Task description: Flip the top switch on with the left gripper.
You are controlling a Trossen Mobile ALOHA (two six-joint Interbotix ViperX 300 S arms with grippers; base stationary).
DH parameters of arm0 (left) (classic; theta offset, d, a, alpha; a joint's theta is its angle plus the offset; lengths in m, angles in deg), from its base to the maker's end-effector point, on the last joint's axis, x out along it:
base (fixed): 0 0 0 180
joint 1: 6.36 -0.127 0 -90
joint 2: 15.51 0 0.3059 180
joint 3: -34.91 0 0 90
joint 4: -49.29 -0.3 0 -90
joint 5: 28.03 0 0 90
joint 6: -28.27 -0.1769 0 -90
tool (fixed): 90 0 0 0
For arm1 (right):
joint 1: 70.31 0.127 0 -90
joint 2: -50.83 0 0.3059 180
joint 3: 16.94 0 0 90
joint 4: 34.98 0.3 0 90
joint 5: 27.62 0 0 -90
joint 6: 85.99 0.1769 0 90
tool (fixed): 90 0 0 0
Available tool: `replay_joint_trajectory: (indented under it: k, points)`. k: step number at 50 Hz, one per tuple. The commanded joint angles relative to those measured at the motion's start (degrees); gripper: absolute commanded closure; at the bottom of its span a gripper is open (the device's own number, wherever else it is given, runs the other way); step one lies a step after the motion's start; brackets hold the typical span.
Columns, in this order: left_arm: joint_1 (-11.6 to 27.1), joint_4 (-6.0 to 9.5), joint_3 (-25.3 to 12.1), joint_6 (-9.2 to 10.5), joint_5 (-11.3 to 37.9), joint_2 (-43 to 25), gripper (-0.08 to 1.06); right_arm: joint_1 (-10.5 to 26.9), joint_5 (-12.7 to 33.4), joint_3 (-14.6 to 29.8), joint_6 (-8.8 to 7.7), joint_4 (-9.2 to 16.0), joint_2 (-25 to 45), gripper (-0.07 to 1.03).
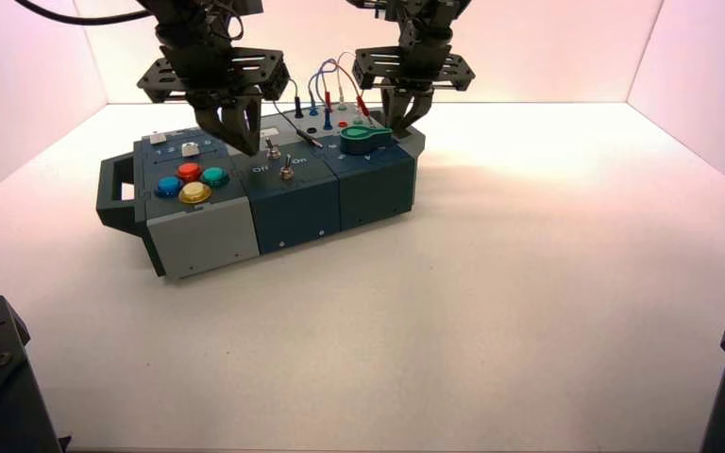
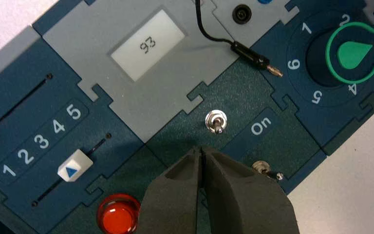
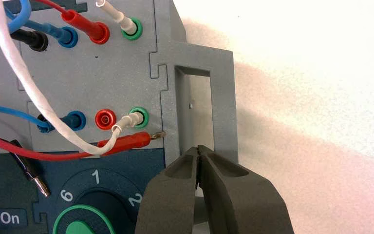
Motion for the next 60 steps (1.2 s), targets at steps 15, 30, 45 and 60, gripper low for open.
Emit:
replay_joint_trajectory:
  k: [15,30,45,60]
  points:
    - [0.26,-0.18,-3.96,-0.26,-0.35,-1.23,1.01,0.18,0.26,0.79,-0.44,0.0,-0.18,0.98]
    - [0.18,0.0,-4.57,-0.26,-0.26,-2.29,1.01,0.09,0.53,0.7,-0.53,-0.18,0.35,0.98]
    - [0.44,0.35,-4.66,-0.26,0.18,-1.93,1.01,0.09,0.44,0.62,-0.53,-0.18,0.44,0.98]
    - [1.14,0.62,-5.01,-0.09,0.26,-2.11,1.01,0.0,0.53,0.35,-0.53,-0.18,0.44,0.98]
